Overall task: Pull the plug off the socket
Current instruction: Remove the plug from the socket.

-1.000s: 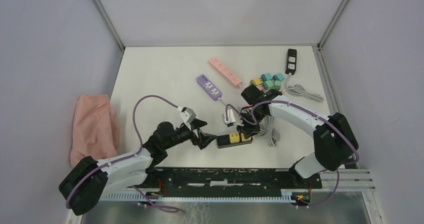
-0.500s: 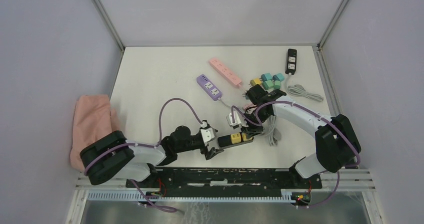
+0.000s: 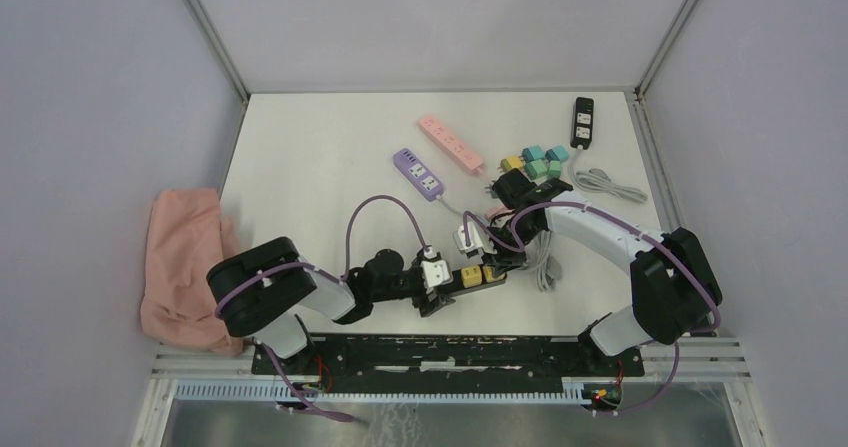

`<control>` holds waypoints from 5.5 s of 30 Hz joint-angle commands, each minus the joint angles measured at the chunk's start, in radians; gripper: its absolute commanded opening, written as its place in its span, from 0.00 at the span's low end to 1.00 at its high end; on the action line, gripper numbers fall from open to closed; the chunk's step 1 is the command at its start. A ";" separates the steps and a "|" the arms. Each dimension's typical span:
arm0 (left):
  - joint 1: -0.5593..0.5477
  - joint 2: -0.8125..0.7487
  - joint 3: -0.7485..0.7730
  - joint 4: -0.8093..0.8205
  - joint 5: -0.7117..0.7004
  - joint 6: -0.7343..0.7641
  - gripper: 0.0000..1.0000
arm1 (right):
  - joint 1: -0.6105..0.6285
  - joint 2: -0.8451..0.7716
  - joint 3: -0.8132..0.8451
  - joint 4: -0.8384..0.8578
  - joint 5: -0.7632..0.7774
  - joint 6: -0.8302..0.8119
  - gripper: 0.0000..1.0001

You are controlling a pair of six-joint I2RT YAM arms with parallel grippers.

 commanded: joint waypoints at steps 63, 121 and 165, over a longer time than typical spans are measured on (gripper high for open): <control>0.016 0.123 0.112 -0.006 0.015 0.030 0.03 | -0.081 -0.040 0.010 -0.074 -0.099 -0.080 0.00; 0.033 0.136 0.139 -0.039 0.053 0.025 0.03 | -0.067 0.016 0.060 -0.130 -0.224 -0.075 0.00; 0.037 0.134 0.143 -0.053 0.078 0.032 0.03 | -0.214 0.001 0.093 -0.027 -0.091 0.173 0.00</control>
